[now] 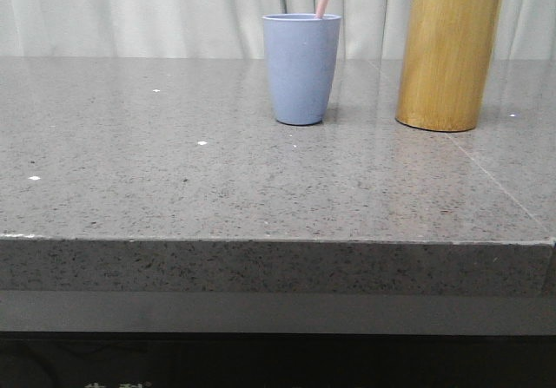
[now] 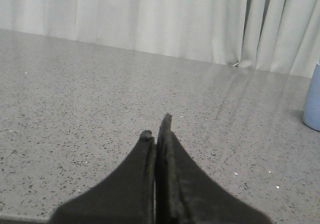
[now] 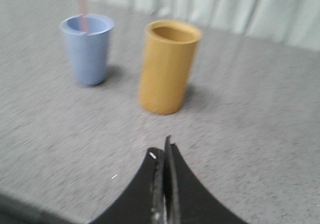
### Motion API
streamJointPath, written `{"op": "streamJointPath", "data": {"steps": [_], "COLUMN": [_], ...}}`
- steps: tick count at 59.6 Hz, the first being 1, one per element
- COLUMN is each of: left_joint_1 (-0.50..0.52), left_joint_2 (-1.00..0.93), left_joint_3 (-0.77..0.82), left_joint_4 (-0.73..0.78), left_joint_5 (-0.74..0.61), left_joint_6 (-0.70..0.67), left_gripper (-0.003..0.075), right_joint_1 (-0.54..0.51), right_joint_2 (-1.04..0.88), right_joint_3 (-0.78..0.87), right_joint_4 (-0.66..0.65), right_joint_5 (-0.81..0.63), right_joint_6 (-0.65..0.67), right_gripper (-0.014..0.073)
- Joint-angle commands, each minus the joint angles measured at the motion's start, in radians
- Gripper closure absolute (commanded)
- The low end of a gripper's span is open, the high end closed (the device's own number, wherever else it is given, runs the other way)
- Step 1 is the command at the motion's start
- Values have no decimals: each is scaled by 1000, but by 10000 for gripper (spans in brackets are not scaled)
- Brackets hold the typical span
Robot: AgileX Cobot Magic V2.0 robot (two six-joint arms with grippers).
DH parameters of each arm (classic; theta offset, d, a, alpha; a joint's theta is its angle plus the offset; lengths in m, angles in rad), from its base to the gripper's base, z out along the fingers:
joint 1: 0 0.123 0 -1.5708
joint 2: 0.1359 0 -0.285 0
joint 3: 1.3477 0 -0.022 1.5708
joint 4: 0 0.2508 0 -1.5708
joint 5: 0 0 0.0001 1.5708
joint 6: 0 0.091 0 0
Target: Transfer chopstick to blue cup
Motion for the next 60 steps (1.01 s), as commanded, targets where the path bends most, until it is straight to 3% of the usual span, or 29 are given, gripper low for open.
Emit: {"op": "streamJointPath", "data": {"steps": [1, 10, 25, 55, 60], "left_joint_1": [-6, -6, -6, -6, -6], "left_joint_2": [-23, -23, -23, -21, -21], "left_joint_3": [13, 13, 13, 13, 13], "left_joint_4": [0, 0, 0, 0, 0], "left_joint_5": [-82, -82, -82, -82, -82], "left_joint_6": [-7, -7, -7, -7, -7], "left_gripper": [739, 739, 739, 739, 739], "right_joint_1": [-33, -39, -36, -35, -34], "right_joint_2": [-77, -186, -257, -255, -255], "right_joint_3": [113, 320, 456, 457, 457], "right_joint_4": [37, 75, 86, 84, 18], "right_joint_5": [-280, -459, -511, -505, -519], "right_joint_6": [-6, -6, -6, -7, 10], "right_gripper": [711, 711, 711, 711, 711]}}
